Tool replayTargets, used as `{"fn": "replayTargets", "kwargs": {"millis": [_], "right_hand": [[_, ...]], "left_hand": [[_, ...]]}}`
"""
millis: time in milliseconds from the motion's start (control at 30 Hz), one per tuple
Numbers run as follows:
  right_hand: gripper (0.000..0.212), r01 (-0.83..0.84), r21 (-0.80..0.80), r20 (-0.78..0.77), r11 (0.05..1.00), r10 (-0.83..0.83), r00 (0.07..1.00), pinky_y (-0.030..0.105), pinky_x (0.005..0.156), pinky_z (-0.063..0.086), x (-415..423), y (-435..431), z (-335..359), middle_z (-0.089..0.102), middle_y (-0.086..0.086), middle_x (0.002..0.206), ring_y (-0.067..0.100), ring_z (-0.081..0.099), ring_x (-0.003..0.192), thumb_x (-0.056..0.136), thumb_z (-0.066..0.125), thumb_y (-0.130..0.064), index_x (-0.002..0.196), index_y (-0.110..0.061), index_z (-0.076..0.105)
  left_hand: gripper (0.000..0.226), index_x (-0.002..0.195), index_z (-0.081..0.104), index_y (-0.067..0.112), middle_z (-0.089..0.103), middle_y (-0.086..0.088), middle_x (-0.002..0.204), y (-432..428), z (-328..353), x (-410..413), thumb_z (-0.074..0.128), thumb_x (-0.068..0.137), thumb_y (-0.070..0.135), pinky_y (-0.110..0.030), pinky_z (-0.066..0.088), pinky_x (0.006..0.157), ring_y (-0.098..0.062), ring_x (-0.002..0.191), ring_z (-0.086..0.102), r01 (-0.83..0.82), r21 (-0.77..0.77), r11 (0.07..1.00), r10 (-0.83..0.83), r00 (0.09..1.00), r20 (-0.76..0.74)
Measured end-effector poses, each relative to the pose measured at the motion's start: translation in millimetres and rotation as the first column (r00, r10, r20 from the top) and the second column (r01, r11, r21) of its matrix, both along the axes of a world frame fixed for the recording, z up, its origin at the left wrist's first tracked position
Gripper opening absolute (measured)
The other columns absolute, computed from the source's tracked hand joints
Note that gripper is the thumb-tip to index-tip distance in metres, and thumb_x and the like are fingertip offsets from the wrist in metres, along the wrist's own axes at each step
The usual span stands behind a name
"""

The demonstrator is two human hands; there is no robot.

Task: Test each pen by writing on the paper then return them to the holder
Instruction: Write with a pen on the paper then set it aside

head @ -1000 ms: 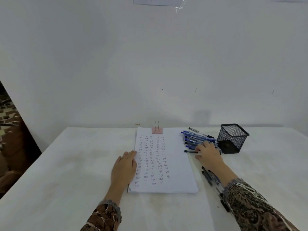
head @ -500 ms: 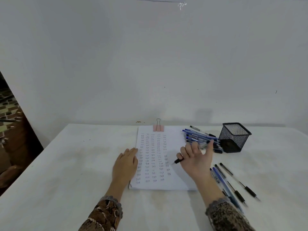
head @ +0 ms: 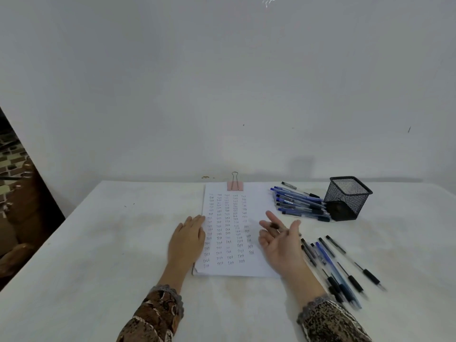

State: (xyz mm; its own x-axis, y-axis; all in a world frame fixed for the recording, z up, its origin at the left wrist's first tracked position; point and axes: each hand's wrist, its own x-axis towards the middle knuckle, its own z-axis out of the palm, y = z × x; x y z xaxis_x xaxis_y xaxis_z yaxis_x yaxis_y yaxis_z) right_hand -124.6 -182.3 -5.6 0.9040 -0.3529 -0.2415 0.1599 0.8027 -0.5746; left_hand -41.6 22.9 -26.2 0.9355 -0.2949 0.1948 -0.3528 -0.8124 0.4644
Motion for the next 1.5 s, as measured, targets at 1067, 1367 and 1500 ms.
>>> {"fn": "replayTargets", "kwargs": {"millis": [1067, 1367, 1500], "right_hand": [[0.047, -0.002, -0.841, -0.078, 0.541, -0.118, 0.990, 0.017, 0.051, 0.017, -15, 26, -6, 0.021, -0.007, 0.056, 0.007, 0.017, 0.051, 0.067, 0.047, 0.019, 0.056, -0.018, 0.021], [0.047, -0.005, -0.842, -0.079, 0.539, -0.113, 0.990, 0.021, 0.058, 0.019, -16, 27, -3, 0.021, -0.004, 0.059, 0.007, 0.018, 0.051, 0.067, 0.047, 0.019, 0.053, -0.018, 0.021], [0.048, -0.005, -0.844, -0.084, 0.536, -0.123, 0.989, 0.022, 0.057, 0.018, -15, 26, -3, 0.022, -0.006, 0.058, 0.007, 0.018, 0.051, 0.067, 0.047, 0.019, 0.052, -0.019, 0.021]], "left_hand": [[0.044, 0.143, 0.033, 0.020, 0.031, 0.005, 0.150, 0, -4, 2, 0.026, 0.099, 0.020, -0.031, 0.013, 0.118, -0.013, 0.141, 0.020, -0.005, 0.022, 1.000, 0.005, 1.000, -0.017], [0.044, 0.143, 0.032, 0.019, 0.031, 0.004, 0.150, 1, -4, 3, 0.026, 0.099, 0.020, -0.030, 0.013, 0.117, -0.014, 0.141, 0.020, 0.006, 0.024, 1.000, -0.006, 1.000, -0.015], [0.044, 0.143, 0.033, 0.019, 0.031, 0.004, 0.150, 1, -4, 2, 0.026, 0.099, 0.020, -0.030, 0.013, 0.117, -0.014, 0.142, 0.020, 0.007, 0.015, 1.000, -0.007, 1.000, -0.020]]}}
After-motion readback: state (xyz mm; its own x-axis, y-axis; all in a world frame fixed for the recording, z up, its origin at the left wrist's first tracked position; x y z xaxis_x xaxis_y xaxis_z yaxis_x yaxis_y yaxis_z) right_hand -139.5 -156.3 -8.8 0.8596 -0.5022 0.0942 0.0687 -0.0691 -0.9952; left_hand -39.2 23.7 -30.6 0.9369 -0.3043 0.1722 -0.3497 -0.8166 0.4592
